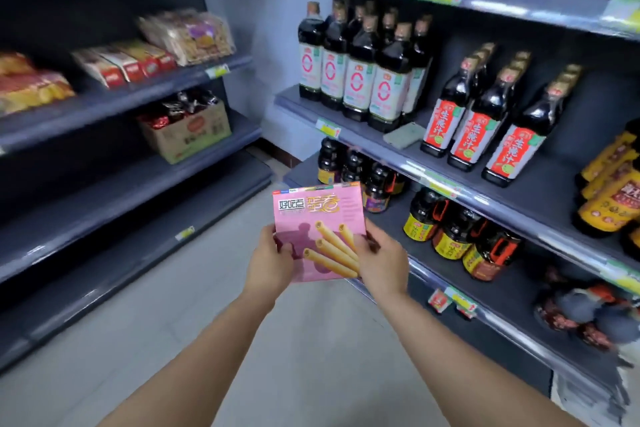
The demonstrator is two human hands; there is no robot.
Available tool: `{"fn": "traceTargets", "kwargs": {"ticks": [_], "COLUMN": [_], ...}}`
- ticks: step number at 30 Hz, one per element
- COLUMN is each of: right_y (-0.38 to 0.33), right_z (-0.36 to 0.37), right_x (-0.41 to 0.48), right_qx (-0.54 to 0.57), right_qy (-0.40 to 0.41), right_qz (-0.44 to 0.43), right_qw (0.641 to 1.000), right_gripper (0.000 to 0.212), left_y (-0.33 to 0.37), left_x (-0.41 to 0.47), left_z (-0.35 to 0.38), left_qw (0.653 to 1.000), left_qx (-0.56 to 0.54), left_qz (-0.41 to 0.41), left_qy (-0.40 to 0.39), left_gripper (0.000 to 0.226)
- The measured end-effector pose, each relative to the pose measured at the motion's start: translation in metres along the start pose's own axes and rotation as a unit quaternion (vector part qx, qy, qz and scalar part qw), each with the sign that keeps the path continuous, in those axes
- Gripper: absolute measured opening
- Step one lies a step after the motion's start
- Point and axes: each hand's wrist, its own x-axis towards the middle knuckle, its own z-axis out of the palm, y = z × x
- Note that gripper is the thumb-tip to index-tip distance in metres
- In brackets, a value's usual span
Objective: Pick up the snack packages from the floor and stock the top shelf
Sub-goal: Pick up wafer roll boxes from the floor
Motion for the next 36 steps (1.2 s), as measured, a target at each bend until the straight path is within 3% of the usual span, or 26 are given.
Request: {"fn": "traceTargets", "kwargs": {"ticks": [19,36], "right_y": [-0.276,-0.466], "right_z": [0.202,0.331], "right_x": [0.015,0.064], "right_qx": [0.063,0.142], "right_qy": [-0.102,-0.232], "right_qz": [-0.185,-0.318], "right_qw": [0.975,0.908], "right_gripper": [0.027,0.028], "left_y": [0.036,0.076], "left_x": [0.075,0.149], "left_z": [-0.316,-0.481], "left_qw": [0.977,0.920], "left_qx": [-0.007,-0.049], "left_qz": [0.062,0.063], "left_qy": [0.203,0.385], "left_gripper": [0.039,0.044]}}
